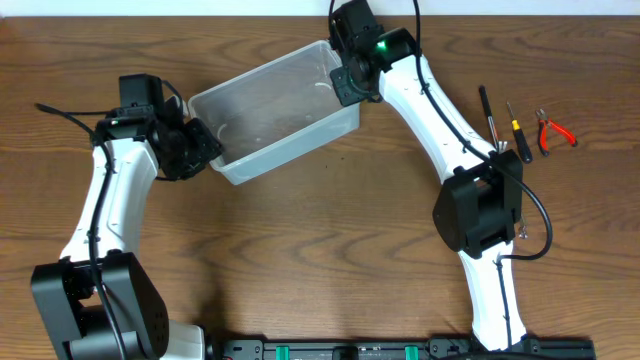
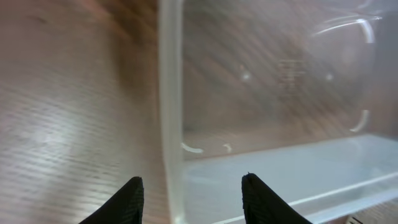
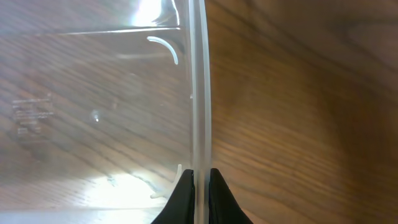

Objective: Pack container
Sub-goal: 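Drag the box with both grippers toward the table center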

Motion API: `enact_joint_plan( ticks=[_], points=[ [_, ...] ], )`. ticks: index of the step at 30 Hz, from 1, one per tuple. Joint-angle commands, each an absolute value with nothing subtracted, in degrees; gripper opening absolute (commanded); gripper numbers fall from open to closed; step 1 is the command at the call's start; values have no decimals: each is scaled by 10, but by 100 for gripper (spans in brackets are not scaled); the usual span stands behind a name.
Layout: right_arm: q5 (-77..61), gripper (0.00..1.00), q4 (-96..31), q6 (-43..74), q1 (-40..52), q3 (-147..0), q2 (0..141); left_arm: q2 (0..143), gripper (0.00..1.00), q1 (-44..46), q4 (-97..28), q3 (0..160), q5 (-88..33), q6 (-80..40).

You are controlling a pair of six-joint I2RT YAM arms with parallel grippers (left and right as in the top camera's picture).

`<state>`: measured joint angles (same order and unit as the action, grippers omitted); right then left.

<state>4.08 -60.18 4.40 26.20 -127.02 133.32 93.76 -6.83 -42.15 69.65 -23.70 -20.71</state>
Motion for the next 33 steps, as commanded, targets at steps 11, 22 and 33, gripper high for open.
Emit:
enact_joint_plan(
  ticks=[11,22,33],
  points=[
    [93,1,-660,62,230,-1286,1307,945,55,0,-397,694,-266,-200],
    [93,1,-717,62,207,-1286,1307,945,56,7,-400,694,-266,-204],
    [93,16,-757,62,199,-1286,1307,945,56,26,-400,694,-266,-206]
  ],
)
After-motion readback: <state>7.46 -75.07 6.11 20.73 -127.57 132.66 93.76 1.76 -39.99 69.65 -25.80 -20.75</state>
